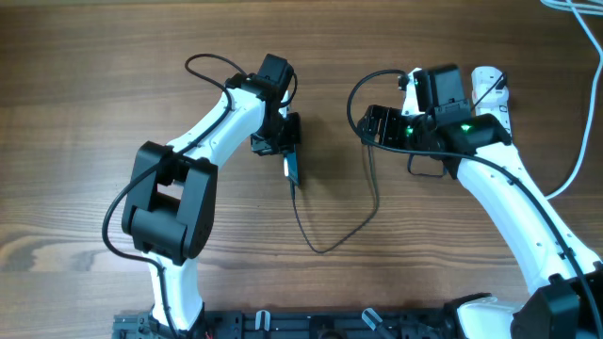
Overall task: Plug charger to phone and switch on socket
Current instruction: 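Lower the connected phone flat onto the table with the left gripper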
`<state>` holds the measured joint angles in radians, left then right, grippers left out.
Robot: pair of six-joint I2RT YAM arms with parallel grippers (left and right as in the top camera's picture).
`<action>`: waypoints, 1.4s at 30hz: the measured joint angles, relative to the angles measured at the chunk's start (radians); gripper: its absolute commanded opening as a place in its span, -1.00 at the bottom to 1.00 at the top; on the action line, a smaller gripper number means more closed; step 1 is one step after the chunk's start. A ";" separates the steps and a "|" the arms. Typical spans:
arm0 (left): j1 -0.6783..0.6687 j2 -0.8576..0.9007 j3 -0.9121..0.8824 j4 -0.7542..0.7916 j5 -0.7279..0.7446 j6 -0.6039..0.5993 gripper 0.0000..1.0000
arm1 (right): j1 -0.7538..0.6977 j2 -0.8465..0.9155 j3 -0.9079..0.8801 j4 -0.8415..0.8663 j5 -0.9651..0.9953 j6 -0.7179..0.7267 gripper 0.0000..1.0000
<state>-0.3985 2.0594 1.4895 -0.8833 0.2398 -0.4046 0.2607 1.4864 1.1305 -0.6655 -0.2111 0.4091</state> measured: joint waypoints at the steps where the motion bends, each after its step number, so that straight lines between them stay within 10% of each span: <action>1: 0.000 0.000 0.000 0.000 0.000 0.000 -0.81 | 0.000 0.000 0.000 0.000 0.000 0.000 0.99; 12: -0.014 0.004 0.000 0.005 -0.023 0.000 -0.46 | 0.000 0.000 0.000 0.000 0.003 0.000 0.99; 42: -0.060 -0.002 -0.064 0.190 -0.022 0.000 -0.45 | 0.000 0.000 0.000 0.000 0.003 0.000 0.99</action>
<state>-0.4583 2.0571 1.4254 -0.6933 0.2176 -0.4049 0.2607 1.4864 1.1305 -0.6655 -0.2077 0.4091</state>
